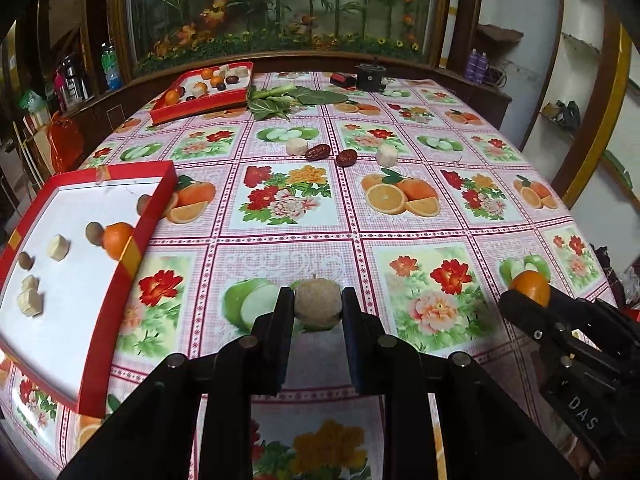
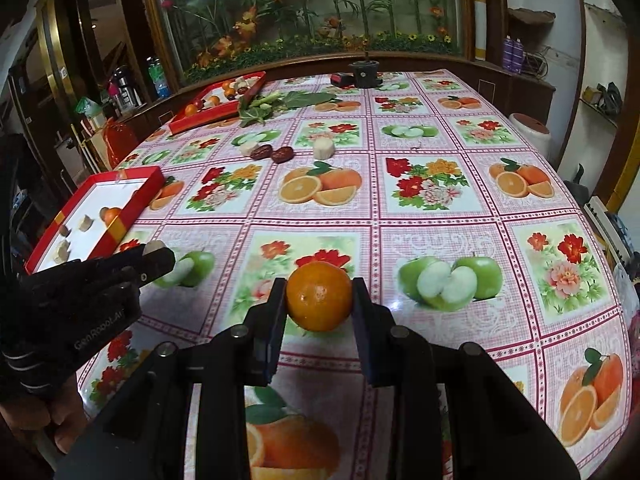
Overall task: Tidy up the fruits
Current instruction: 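Carry the orange and brown fruit over the white tray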
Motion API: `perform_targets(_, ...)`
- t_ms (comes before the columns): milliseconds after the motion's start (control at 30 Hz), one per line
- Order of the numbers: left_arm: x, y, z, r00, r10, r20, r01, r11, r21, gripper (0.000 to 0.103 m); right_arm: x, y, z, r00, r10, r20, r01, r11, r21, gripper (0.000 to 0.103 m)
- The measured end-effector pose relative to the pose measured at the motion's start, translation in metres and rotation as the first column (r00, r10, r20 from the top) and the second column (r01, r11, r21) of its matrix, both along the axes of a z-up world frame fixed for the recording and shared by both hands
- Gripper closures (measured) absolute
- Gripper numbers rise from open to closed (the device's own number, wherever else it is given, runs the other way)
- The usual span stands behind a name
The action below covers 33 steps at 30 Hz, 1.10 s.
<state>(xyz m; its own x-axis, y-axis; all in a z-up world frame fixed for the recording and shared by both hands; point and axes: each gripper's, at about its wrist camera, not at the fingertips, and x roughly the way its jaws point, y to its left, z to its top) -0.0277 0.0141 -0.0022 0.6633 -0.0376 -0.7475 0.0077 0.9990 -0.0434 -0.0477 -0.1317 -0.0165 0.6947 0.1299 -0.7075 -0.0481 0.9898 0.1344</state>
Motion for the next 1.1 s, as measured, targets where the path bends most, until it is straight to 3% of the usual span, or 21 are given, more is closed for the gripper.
perform_targets(1100,-0.032,0.063,-0.006,0.99,0.141,-0.008,-0.141,0.99,-0.027,0.08,-0.014,0.029,0.01,0.996,0.078,0.046,-0.078,0.997,0.002,0.07)
